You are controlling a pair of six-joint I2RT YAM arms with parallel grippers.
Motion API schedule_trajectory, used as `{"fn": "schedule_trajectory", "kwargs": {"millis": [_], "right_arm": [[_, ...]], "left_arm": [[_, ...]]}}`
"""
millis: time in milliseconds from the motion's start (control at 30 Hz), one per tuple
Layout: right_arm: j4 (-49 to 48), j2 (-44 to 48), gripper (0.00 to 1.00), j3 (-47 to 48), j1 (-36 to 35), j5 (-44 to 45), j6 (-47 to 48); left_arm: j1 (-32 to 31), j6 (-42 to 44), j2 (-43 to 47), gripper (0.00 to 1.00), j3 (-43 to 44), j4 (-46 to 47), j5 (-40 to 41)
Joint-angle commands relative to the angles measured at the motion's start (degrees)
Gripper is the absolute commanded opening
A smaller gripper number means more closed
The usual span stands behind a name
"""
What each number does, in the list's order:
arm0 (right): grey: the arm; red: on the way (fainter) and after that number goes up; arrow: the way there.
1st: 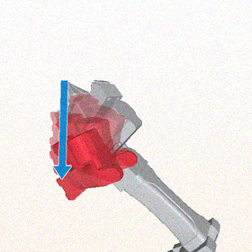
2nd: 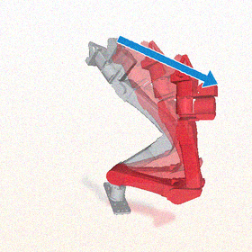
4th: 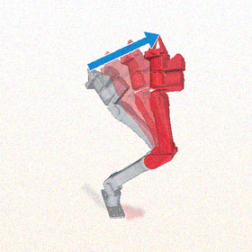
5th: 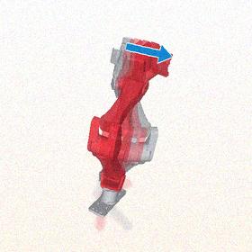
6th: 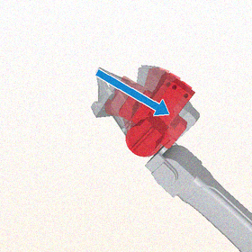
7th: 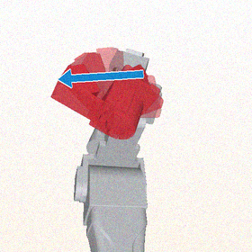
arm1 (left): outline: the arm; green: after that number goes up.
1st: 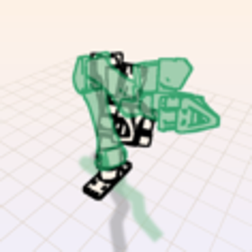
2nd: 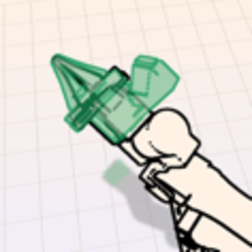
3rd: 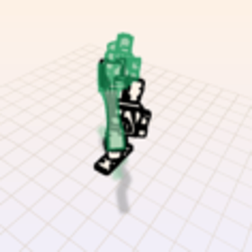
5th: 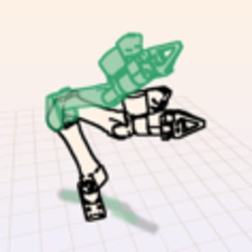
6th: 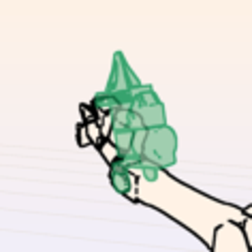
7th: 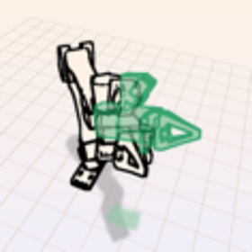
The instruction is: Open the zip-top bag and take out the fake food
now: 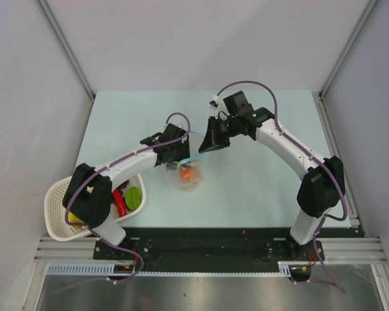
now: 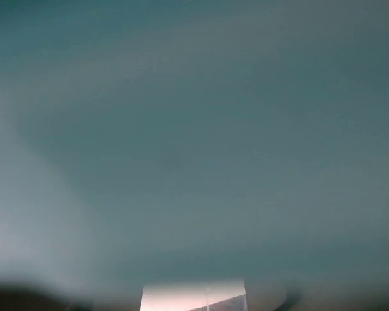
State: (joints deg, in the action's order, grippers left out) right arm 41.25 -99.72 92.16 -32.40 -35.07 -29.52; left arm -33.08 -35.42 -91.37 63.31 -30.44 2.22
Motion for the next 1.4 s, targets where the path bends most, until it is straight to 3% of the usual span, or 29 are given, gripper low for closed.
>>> {"fn": "schedule_trajectory", "kwargs": {"millis": [0, 500, 767, 1000, 1367], "right_arm": [[-1.97, 3.74, 0.0, -0.75, 1.29, -1.41, -0.63], [-2.32, 4.89, 0.0, -2.69, 3.84, -1.93, -0.19], [-1.7, 5.67, 0.0, -3.47, 4.19, -1.33, 0.34], [-2.41, 5.25, 0.0, -3.74, 4.01, -1.4, 1.22], [-1.98, 3.75, 0.0, -1.29, 1.73, -1.67, 1.39]], "left_arm": [[-2.07, 2.64, -3.28, 0.57, 1.82, 0.81, -3.45], [-3.66, 2.99, -11.37, 0.65, 2.08, 1.0, -4.59], [-4.18, 6.41, -6.02, 0.75, 1.47, -2.16, -4.24], [-4.45, 9.4, -2.15, 0.77, -1.7, -3.75, -6.34], [-5.06, 14.23, 2.87, 0.79, 0.59, -7.96, -7.22]]}}
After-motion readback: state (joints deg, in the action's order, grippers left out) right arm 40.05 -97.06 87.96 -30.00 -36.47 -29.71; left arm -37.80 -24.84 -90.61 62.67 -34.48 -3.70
